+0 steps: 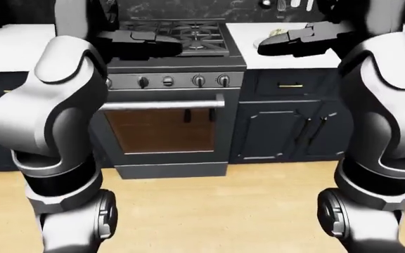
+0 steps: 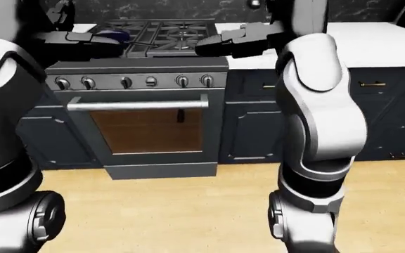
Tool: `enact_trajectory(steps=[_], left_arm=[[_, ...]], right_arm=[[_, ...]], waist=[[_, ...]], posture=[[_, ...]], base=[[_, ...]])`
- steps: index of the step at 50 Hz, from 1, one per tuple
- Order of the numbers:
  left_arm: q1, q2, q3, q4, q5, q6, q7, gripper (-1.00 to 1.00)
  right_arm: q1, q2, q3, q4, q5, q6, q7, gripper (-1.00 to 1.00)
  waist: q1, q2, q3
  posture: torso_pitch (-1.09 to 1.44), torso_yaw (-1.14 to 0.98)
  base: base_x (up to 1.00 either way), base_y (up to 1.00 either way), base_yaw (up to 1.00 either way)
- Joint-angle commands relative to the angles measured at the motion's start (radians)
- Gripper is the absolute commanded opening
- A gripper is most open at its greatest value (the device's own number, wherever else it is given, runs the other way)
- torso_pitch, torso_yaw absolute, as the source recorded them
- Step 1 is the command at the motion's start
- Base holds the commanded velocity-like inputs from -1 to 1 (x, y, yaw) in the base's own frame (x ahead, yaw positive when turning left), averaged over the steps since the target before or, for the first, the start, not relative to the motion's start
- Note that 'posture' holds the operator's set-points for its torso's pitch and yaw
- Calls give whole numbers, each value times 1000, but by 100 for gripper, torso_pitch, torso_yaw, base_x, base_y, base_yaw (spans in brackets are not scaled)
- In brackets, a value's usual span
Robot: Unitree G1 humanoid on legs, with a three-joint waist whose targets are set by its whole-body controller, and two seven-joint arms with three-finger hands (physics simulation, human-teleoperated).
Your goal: Pick the squash from the plate and place it in the pan.
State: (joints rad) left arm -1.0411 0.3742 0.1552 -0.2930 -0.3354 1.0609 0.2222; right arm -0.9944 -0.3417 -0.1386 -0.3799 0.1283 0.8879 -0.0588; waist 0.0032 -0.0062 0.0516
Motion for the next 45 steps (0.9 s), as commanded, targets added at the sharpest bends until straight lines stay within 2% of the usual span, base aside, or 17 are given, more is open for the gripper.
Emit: enact_trajectory(steps=[1,5,6,9,12,16,18,19,20,21,25,32,35,36,37,40,45], left_arm=[[-34,6,6,-39,29,3,-10,100],[-38,-13,-1,-78,59,28,-26,100],[-36,-19,0,-77,65,27,-32,100],[-45,-36,17,-85,78,30,-25,100],[-49,-33,19,-98,74,48,-31,100],[-52,-27,27,-102,73,53,-36,100],[-48,-28,22,-97,75,45,-37,100],[-51,-28,23,-99,75,50,-38,100],[-52,-27,22,-101,75,51,-38,100],[-52,-28,21,-102,74,54,-39,100],[-54,-26,24,-95,78,51,-41,100],[-49,-30,22,-99,81,52,-43,100],[-49,-28,22,-98,82,50,-48,100],[-46,-27,22,-99,82,48,-49,100],[-48,-28,23,-101,82,51,-48,100],[-43,-30,19,-94,85,43,-51,100],[-46,-34,19,-104,87,53,-51,100]], right_arm=[[-10,1,-9,-8,-23,-1,-2,100],[-4,12,-7,-10,-42,-1,14,100],[-9,12,-11,-18,-41,8,16,100],[-4,18,-13,-20,-42,8,16,100],[-11,19,-12,-31,-43,23,18,100],[-14,21,-9,-35,-46,25,18,100],[-11,22,-9,-32,-48,20,20,100],[-13,21,-14,-34,-48,24,20,100],[-15,20,-12,-38,-48,29,20,100],[-15,22,-10,-38,-49,29,20,100],[-16,20,-10,-37,-53,26,22,100],[-13,25,-9,-38,-57,22,24,100],[-11,28,-5,-35,-61,18,24,100],[-12,30,-5,-39,-61,21,24,100],[-11,30,-5,-36,-62,18,25,100],[-13,29,-6,-36,-64,19,27,100],[-14,28,-8,-42,-63,24,28,100]], waist=[[0,4,-17],[-2,0,-12],[1,1,-32],[1,44,-35],[2,50,-45],[8,17,-26],[12,-27,-28],[13,-75,-42],[14,-78,-46],[12,-58,-28],[19,-17,-23],[23,26,-21],[15,78,-29],[22,46,-28],[12,69,-32],[5,64,-46],[9,12,-29]], posture=[[0,0],[0,0],[0,0],[0,0],[0,0],[0,0],[0,0],[0,0],[0,0],[0,0],[0,0],[0,0],[0,0],[0,0],[0,0],[0,0],[0,0]], base=[[0,0,0],[0,0,0],[0,-25,0],[0,-35,0],[0,-39,0],[0,-39,0],[0,-39,0],[0,-40,0],[0,-40,0],[0,-40,0],[0,-39,0],[0,-32,0],[0,-30,0],[0,-31,0],[0,-30,0],[0,-31,0],[0,-35,0]])
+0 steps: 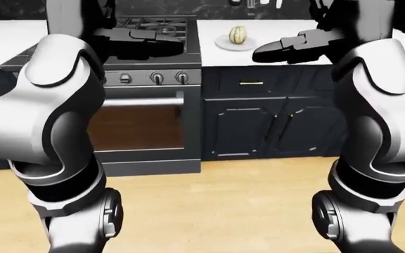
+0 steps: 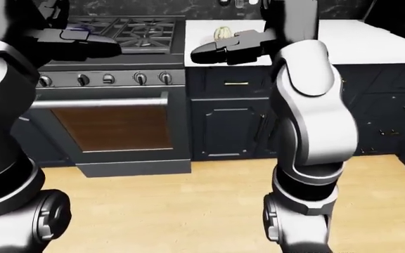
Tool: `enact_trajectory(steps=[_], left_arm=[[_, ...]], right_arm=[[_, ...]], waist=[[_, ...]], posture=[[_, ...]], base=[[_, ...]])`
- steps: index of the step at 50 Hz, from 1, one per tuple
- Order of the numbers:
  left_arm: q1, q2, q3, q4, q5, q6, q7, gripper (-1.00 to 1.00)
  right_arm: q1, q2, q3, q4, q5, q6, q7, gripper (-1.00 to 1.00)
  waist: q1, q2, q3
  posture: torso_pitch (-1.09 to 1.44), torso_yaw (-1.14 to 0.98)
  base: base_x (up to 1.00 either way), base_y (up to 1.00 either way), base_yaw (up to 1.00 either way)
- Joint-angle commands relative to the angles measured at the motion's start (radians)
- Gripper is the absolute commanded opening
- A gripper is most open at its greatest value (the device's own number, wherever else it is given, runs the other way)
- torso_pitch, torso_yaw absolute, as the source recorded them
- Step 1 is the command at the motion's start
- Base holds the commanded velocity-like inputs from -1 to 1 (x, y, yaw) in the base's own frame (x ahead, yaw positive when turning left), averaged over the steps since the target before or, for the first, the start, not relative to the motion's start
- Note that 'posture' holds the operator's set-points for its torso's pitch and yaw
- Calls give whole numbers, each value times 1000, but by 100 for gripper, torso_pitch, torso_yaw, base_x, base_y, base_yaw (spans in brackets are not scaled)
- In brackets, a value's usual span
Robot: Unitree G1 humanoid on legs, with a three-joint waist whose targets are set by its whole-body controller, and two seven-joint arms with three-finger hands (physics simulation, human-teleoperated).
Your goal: Pick the squash from the plate and place it in the pan.
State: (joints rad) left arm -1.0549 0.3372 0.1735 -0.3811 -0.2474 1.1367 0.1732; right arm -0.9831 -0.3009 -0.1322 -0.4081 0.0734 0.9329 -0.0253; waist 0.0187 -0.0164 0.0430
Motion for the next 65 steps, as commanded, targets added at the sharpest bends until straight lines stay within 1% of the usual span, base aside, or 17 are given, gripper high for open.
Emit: enact_trajectory(steps=[1,3,5,9,20,24,25,29,32,38,46,49,50,52,60,64,65], left_arm=[[-32,3,-1,-15,-1,-23,-3,100],[-34,3,-1,-18,0,-20,-4,100],[-36,3,2,-18,0,-19,-5,100],[-33,3,2,-21,0,-20,-4,100],[-34,4,4,-24,-2,-19,-1,100],[-38,5,4,-25,-3,-16,0,100],[-38,4,2,-26,-3,-16,1,100],[-41,8,6,-24,-3,-14,-2,100],[-34,6,2,-22,-2,-23,-6,100],[-32,7,0,-25,-1,-27,-12,100],[-34,4,-3,-33,3,-20,-15,100],[-35,2,-4,-34,5,-18,-15,100],[-36,2,-4,-34,6,-18,-16,100],[-35,4,-4,-33,9,-20,-17,100],[-35,1,-6,-35,14,-18,-22,100],[-38,0,-6,-37,16,-14,-23,100],[-39,0,-5,-36,17,-14,-23,100]], right_arm=[[-24,-13,-15,-12,-8,-23,-4,100],[-27,-13,-14,-13,-8,-20,-5,100],[-28,-13,-13,-15,-9,-18,-5,100],[-23,-11,-13,-15,-12,-23,-4,100],[-25,-9,-10,-22,-14,-20,-1,100],[-28,-11,-8,-22,-18,-20,1,100],[-29,-12,-6,-22,-20,-18,3,100],[-29,-13,-4,-20,-27,-18,8,100],[-29,-11,0,-24,-36,-16,14,100],[-32,-6,0,-22,-47,-17,20,100],[-30,-3,-2,-23,-54,-19,25,100],[-31,-4,-4,-25,-53,-17,26,100],[-31,-3,-6,-24,-53,-17,26,100],[-34,-2,-3,-25,-54,-15,24,100],[-34,-3,-3,-24,-55,-17,27,100],[-35,0,-3,-23,-56,-16,26,100],[-35,0,-3,-22,-56,-16,26,100]], waist=[[-4,-3,-26],[4,-55,-45],[-3,-41,-17],[-1,2,-17],[-18,-5,15],[-37,45,2],[-29,33,-20],[-21,30,14],[-11,22,9],[-2,-54,-4],[-22,13,5],[-36,83,-15],[-29,81,-16],[-31,94,16],[5,28,0],[11,-40,-29],[4,-36,3]], posture=[[0,0],[0,0],[0,0],[0,0],[0,0],[0,0],[0,0],[0,0],[0,0],[0,0],[0,0],[0,0],[0,0],[0,0],[0,0],[0,0],[0,0]], base=[[0,-38,0],[0,-38,0],[0,-38,0],[0,-31,0],[0,-5,0],[0,0,0],[16,0,0],[37,0,0],[51,0,0],[51,0,0],[51,0,0],[51,0,0],[51,0,0],[51,0,0],[51,0,0],[51,0,0],[51,0,0]])
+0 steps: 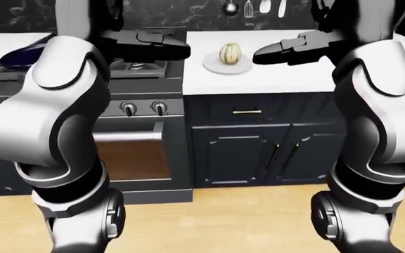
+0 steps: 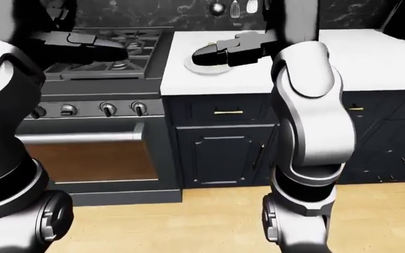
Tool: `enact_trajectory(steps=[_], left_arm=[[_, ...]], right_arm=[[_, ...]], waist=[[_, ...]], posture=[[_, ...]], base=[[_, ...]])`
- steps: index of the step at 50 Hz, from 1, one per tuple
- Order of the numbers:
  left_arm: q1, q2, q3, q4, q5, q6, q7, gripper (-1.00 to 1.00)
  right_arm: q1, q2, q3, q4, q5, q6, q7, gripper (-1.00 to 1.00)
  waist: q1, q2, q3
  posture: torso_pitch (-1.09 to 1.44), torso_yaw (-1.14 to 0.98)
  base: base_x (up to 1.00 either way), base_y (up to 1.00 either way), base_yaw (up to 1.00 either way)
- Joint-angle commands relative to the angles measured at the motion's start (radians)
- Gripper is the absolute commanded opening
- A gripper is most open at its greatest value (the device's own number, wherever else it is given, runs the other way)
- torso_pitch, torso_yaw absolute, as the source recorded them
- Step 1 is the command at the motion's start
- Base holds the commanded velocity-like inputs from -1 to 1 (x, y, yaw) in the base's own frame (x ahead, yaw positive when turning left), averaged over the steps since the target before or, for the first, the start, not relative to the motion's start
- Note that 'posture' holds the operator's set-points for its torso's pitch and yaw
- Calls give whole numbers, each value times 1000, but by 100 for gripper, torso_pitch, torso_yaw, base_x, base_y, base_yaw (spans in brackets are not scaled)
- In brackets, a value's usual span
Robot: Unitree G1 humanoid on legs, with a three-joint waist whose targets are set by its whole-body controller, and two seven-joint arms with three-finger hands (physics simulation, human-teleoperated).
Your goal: Pick the squash from the plate and place it in the pan.
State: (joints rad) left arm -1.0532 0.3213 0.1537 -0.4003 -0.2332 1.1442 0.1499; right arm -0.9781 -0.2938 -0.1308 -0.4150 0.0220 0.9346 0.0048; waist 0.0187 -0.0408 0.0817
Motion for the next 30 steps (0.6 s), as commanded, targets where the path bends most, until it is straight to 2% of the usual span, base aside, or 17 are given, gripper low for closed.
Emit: enact_trajectory(steps=[1,3,9,11,12,13,14,15,16,19,23,25,26,27,28,29,30], left_arm=[[-38,15,14,-17,4,-23,0,100],[-40,12,10,-17,6,-22,-1,100],[-41,10,10,-13,13,-24,-4,100],[-43,10,11,-14,13,-22,-4,100],[-43,10,10,-14,14,-22,-4,100],[-44,10,11,-12,15,-23,-5,100],[-45,10,11,-11,15,-23,-5,100],[-45,9,11,-10,16,-23,-5,100],[-46,9,11,-10,16,-23,-5,100],[-46,10,11,-13,17,-21,-6,100],[-41,9,10,-15,19,-22,-7,100],[-41,9,10,-17,20,-21,-8,100],[-39,8,9,-18,20,-22,-8,100],[-39,8,8,-19,21,-22,-8,100],[-38,8,8,-19,22,-23,-9,100],[-38,8,8,-17,23,-24,-10,100],[-38,7,8,-16,24,-26,-11,100]], right_arm=[[-40,-8,-3,-16,-4,-18,-3,100],[-42,-8,-3,-16,-4,-16,-3,100],[-41,-9,-2,-18,-8,-22,0,100],[-39,-7,-1,-15,-8,-27,1,100],[-40,-7,0,-13,-9,-29,1,100],[-42,-5,0,-11,-9,-28,1,100],[-45,-5,-1,-11,-9,-25,0,100],[-45,-4,-1,-10,-9,-27,0,100],[-43,-3,-2,-6,-9,-31,0,100],[-44,-3,-3,-14,-7,-25,-1,100],[-40,-4,-3,-16,-6,-27,-1,100],[-37,-2,0,-13,-7,-32,-3,100],[-38,-2,0,-13,-7,-32,-2,100],[-37,-2,-1,-13,-7,-33,-2,100],[-36,-3,-1,-12,-7,-35,-1,100],[-39,-2,1,-13,-8,-33,-1,100],[-39,-2,6,-14,-10,-34,1,100]], waist=[[11,-26,-21],[-4,-15,-38],[-20,26,-40],[-23,55,-49],[-22,80,-61],[-20,124,-76],[-19,88,-62],[-24,114,-49],[-17,111,-53],[-17,95,-68],[-14,61,-59],[-12,33,-62],[-10,11,-66],[-9,-22,-76],[-8,14,-73],[-10,-5,-59],[-11,-15,-59]], posture=[[0,0],[0,0],[0,0],[0,0],[0,0],[0,0],[0,0],[0,0],[0,0],[0,0],[0,0],[0,0],[0,0],[0,0],[0,0],[0,0],[0,0]], base=[[51,0,0],[50,0,0],[44,0,0],[30,0,0],[20,0,0],[20,0,0],[16,0,0],[16,0,0],[16,0,0],[16,0,0],[16,0,0],[16,0,0],[16,0,0],[16,0,0],[16,0,0],[12,0,0],[11,0,0]])
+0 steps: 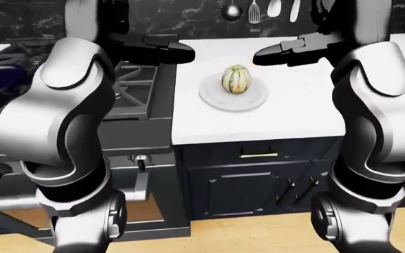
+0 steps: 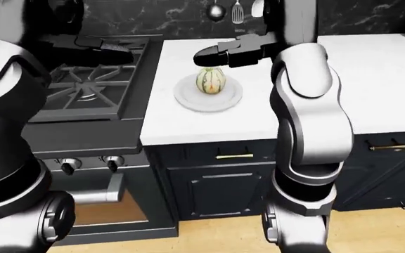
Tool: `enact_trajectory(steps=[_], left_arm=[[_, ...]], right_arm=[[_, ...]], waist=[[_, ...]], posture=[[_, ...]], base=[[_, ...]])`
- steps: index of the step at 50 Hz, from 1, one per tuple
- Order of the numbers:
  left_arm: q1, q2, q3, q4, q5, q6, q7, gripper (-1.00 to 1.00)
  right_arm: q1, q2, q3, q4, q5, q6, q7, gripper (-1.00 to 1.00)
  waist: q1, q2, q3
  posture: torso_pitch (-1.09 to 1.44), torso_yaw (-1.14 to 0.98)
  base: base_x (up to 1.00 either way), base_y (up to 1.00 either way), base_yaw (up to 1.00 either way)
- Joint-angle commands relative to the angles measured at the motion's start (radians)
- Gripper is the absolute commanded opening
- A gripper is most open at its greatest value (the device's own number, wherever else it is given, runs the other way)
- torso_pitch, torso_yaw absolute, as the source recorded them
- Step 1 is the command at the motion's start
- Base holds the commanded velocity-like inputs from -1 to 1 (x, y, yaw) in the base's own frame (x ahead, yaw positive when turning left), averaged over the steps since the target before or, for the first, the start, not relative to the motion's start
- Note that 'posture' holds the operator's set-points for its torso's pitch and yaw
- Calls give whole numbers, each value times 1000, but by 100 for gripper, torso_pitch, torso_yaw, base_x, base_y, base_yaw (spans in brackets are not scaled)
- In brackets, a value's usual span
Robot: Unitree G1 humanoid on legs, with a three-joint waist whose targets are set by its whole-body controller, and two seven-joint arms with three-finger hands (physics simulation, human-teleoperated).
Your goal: Pick the squash from the plate and place it in the pan.
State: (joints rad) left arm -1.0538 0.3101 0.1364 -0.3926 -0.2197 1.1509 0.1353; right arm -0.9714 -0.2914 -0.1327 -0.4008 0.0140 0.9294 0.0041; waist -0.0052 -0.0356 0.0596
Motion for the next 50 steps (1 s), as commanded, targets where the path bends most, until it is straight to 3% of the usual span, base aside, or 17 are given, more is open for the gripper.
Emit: enact_trajectory(steps=[1,7,8,10,11,13,16,28,50], left_arm=[[-35,19,24,-22,12,-36,2,100],[-34,17,26,-24,15,-36,-1,100],[-36,17,27,-26,15,-34,0,100],[-36,16,26,-27,16,-33,0,100],[-36,16,26,-28,16,-32,0,100],[-39,17,27,-28,16,-29,0,100],[-42,17,27,-28,16,-26,1,100],[-43,17,28,-37,16,-20,2,100],[-49,0,18,-60,21,1,-1,100]], right_arm=[[-47,-4,10,-29,-4,-29,2,100],[-46,-1,8,-34,-13,-35,8,100],[-49,-2,6,-36,-12,-32,9,100],[-49,-1,6,-38,-12,-30,9,100],[-49,-1,5,-36,-12,-31,9,100],[-53,-1,5,-40,-12,-24,9,100],[-51,0,5,-36,-12,-29,9,100],[-43,-8,-3,-31,-7,-18,5,100],[13,29,31,68,-60,-28,56,100]], waist=[[8,-14,-18],[4,8,13],[0,25,8],[-6,81,-12],[-8,37,-3],[0,40,-21],[3,31,-26],[7,24,-22],[-1,27,-15]], posture=[[0,0],[0,0],[0,0],[0,0],[0,0],[0,0],[0,0],[0,0],[0,0]], base=[[0,0,0],[0,0,0],[0,0,0],[0,0,0],[0,0,0],[0,0,0],[0,0,0],[0,0,0],[0,0,0]])
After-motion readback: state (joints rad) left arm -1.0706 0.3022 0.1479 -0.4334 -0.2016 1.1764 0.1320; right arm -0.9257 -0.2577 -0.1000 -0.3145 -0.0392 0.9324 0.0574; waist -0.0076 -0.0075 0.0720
